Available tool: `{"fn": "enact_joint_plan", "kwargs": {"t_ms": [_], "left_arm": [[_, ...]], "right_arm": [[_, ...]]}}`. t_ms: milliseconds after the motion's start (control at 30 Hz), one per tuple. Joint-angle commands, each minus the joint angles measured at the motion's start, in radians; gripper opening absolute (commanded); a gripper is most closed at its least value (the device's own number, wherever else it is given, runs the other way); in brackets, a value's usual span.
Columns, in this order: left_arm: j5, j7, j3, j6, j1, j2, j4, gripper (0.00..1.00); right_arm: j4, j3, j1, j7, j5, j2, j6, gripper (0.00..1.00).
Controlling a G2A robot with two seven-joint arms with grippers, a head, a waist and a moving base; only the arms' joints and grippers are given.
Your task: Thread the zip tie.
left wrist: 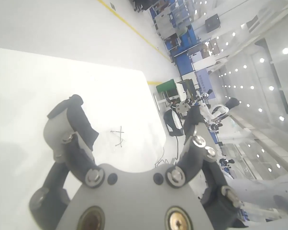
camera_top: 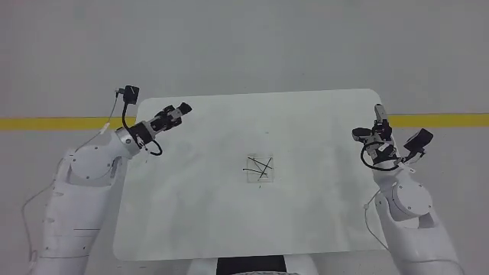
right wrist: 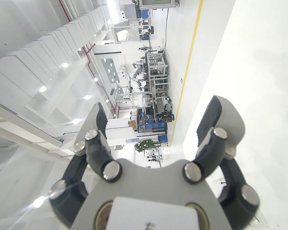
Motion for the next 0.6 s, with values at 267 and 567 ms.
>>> {"fn": "enact_joint_plan", "kwargs": {"t_ms": [267, 567], "left_arm": [[0.048, -0.212, 0.278, 0.03, -0.231, -0.015, 0.03, 1.0], [0.061, -0.304, 0.361, 0.071, -0.277, -0.021, 0.048, 1.0]], "right_arm": [[0.0, 0.0, 0.0, 0.0, 0.0, 0.0, 0.0, 1.0], [0.0, 0.0, 0.0, 0.0, 0.0, 0.0, 0.0, 1.0]]}}
